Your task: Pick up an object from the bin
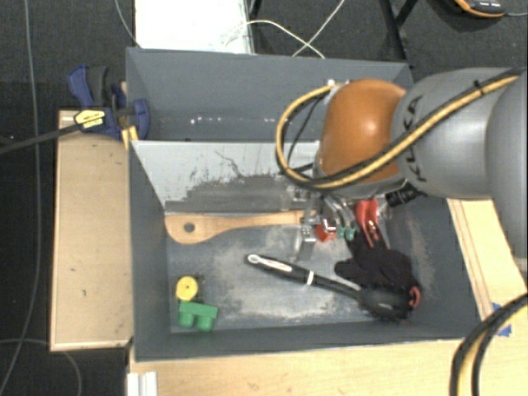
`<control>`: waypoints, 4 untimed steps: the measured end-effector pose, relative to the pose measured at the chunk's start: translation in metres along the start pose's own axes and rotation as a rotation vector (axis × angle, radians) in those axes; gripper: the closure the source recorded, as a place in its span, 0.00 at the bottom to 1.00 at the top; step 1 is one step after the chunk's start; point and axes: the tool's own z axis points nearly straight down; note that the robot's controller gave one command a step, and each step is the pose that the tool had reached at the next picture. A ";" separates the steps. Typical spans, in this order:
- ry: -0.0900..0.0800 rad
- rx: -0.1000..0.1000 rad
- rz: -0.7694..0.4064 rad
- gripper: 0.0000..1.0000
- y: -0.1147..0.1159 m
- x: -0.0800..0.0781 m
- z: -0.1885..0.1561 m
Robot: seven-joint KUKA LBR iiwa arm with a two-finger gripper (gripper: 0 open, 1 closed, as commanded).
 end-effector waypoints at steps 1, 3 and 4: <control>0.000 0.000 0.000 0.00 0.000 0.000 0.000; -0.010 0.000 -0.070 0.00 -0.017 0.024 0.039; 0.002 -0.001 0.081 0.00 0.000 0.058 0.070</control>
Offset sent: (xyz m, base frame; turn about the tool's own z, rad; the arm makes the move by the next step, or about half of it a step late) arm -0.0484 -0.0238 -0.0694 0.0319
